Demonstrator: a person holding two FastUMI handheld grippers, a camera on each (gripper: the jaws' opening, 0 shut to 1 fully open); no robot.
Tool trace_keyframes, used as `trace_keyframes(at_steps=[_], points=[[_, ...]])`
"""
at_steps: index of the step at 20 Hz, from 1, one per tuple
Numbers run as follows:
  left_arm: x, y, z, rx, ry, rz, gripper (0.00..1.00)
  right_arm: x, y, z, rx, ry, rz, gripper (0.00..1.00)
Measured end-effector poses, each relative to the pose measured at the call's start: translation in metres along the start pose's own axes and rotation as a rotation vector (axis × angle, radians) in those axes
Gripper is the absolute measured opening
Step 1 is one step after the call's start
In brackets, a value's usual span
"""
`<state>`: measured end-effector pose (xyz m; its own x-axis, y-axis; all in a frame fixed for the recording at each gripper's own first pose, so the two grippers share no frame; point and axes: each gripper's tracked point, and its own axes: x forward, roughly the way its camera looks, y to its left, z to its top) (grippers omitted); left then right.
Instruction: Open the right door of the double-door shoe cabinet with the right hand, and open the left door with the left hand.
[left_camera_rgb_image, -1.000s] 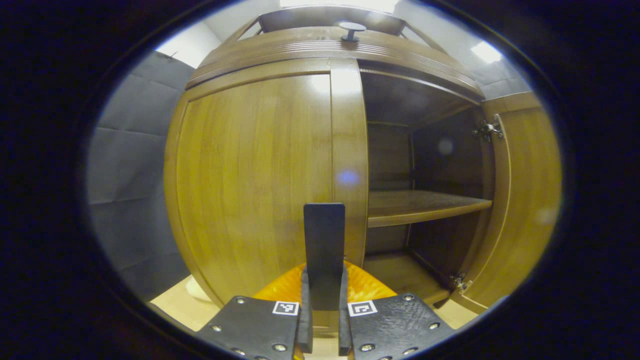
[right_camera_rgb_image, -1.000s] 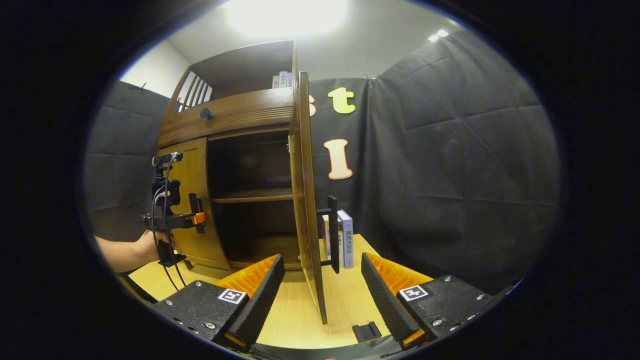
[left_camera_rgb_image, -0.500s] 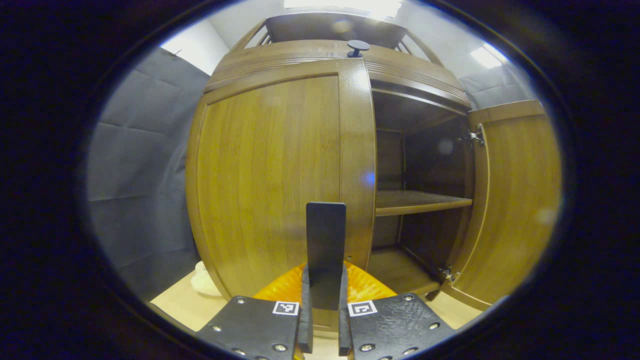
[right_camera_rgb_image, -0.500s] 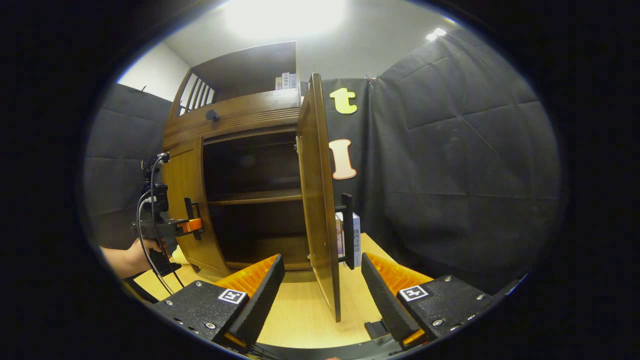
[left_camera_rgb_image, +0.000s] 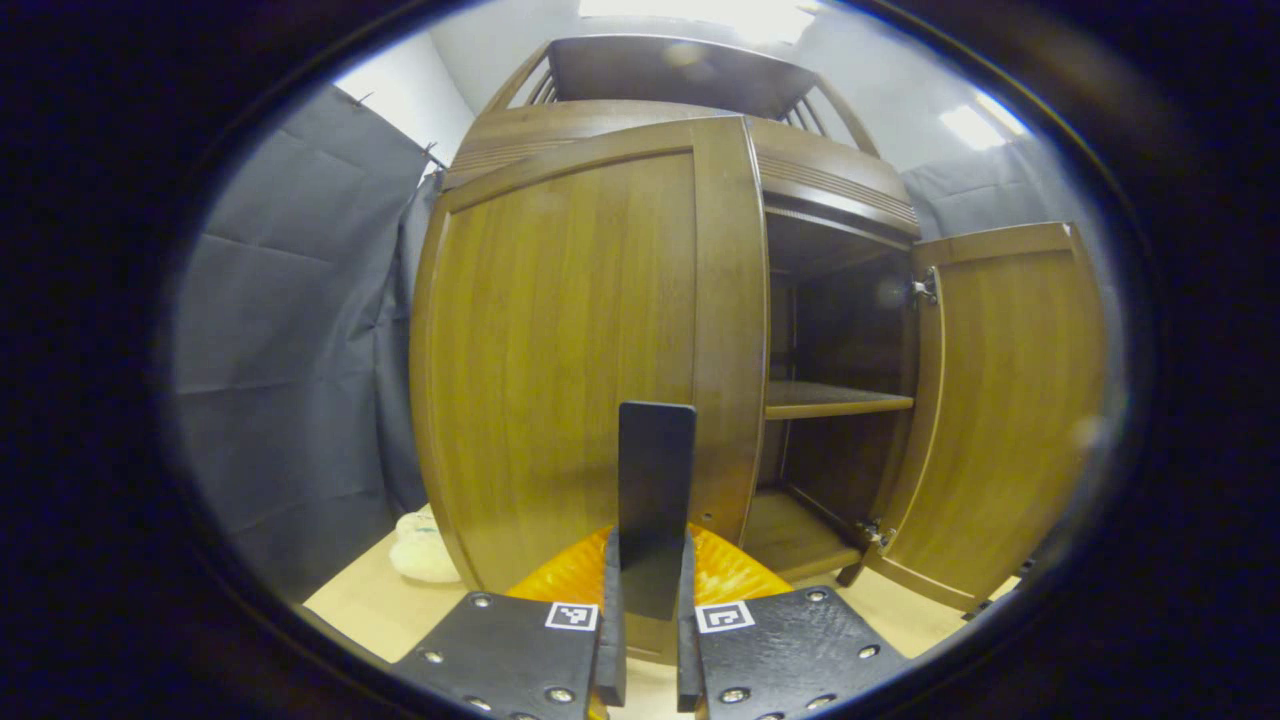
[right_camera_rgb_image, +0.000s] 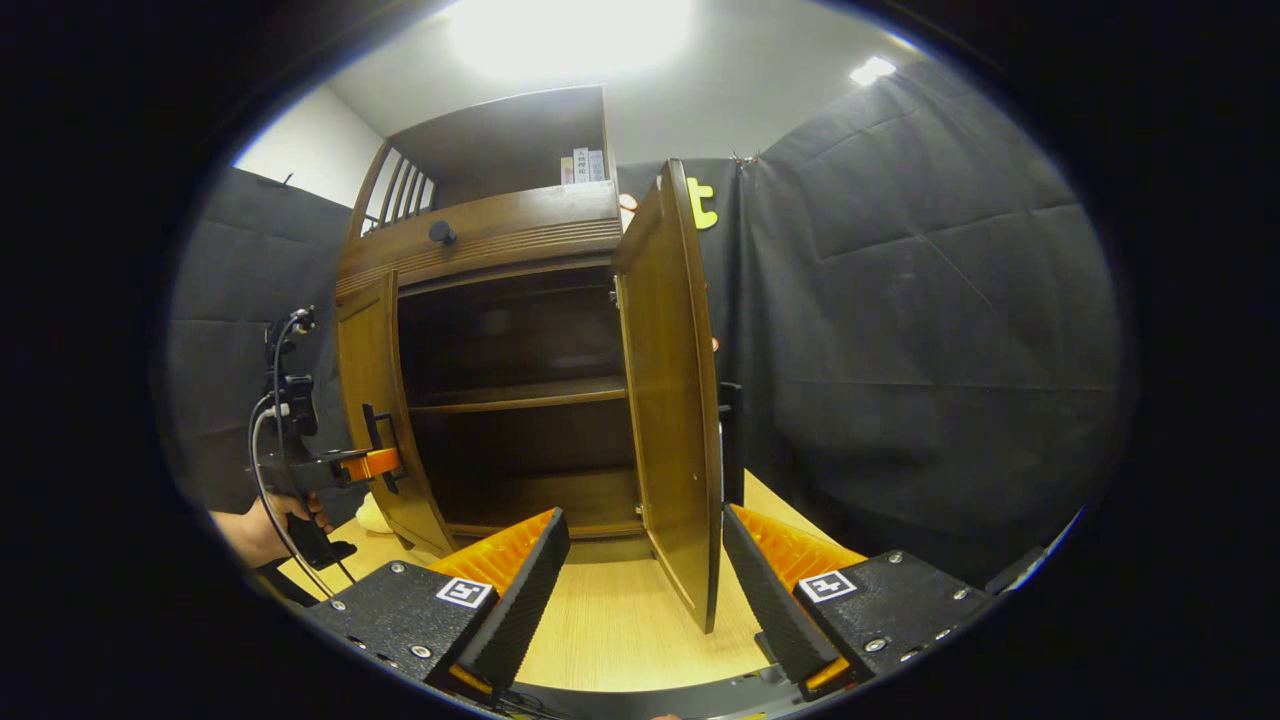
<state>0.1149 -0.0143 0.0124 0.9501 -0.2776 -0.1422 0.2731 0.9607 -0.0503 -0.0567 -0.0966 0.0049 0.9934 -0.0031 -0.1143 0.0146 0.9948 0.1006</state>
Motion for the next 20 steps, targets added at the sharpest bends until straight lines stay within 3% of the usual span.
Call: trace_keyframes(at_steps=[4,5,12,13,14,15,16,20], points=[[-0.006,0.004,0.011,-0.007,0.001,-0.016,0.15,-0.003,0.017,0.002,-0.008,-0.005,0.013,0.95],[-0.006,0.005,0.014,-0.006,0.003,-0.020,0.26,-0.005,0.022,0.001,-0.010,-0.005,0.019,0.95],[-0.016,0.014,0.028,-0.020,0.000,-0.022,0.25,-0.009,0.051,0.000,-0.020,-0.003,0.050,0.95],[-0.017,0.016,0.031,-0.019,-0.001,-0.023,0.20,-0.010,0.051,-0.002,-0.021,-0.004,0.053,0.95],[-0.016,0.015,0.032,-0.020,-0.001,-0.025,0.25,-0.011,0.053,-0.002,-0.021,-0.003,0.056,0.95],[-0.017,0.017,0.033,-0.022,-0.001,-0.027,0.20,-0.012,0.057,-0.004,-0.021,-0.002,0.060,0.95],[-0.017,0.017,0.035,-0.024,-0.001,-0.028,0.25,-0.013,0.060,-0.004,-0.021,-0.001,0.063,0.95],[-0.016,0.024,0.044,-0.035,-0.003,-0.023,0.25,-0.016,0.071,-0.005,-0.030,0.002,0.079,0.95]])
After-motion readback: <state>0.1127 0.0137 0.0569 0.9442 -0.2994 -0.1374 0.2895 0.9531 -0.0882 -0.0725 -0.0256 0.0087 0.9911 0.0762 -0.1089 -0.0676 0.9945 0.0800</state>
